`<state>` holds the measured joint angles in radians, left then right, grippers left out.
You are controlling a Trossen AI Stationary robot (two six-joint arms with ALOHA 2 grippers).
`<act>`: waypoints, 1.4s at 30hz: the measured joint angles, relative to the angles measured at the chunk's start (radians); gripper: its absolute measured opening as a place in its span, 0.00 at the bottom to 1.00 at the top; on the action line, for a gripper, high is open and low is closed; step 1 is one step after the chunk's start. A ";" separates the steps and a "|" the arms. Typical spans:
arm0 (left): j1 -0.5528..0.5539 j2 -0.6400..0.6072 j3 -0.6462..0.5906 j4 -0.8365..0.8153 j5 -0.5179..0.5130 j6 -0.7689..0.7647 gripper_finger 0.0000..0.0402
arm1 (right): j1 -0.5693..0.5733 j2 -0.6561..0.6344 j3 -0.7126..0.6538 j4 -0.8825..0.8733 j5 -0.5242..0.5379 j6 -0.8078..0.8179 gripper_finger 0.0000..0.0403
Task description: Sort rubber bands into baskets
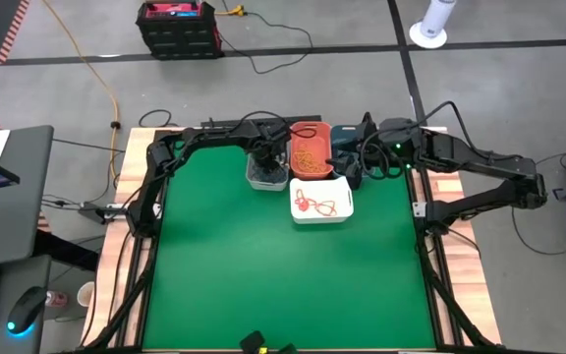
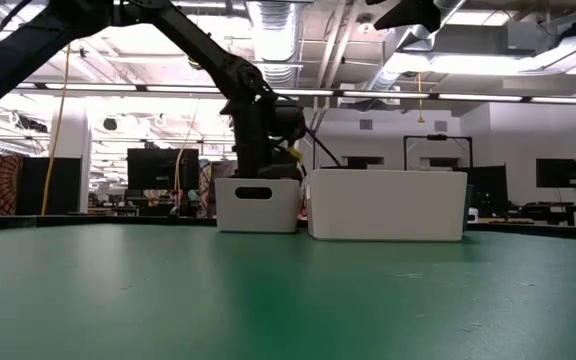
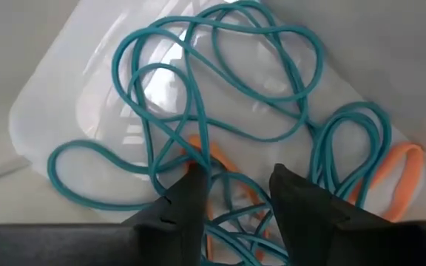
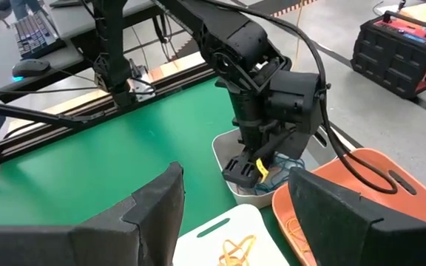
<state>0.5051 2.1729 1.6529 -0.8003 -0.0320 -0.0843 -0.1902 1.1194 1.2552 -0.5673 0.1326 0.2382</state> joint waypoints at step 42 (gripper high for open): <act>0.102 0.008 0.352 -0.204 -0.023 0.221 0.02 | -0.014 0.000 0.000 -0.004 0.000 -0.029 0.67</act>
<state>0.6071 2.1811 2.0045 -1.0043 -0.0550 0.1370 -0.2043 1.1194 1.2552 -0.5712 0.1326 0.2089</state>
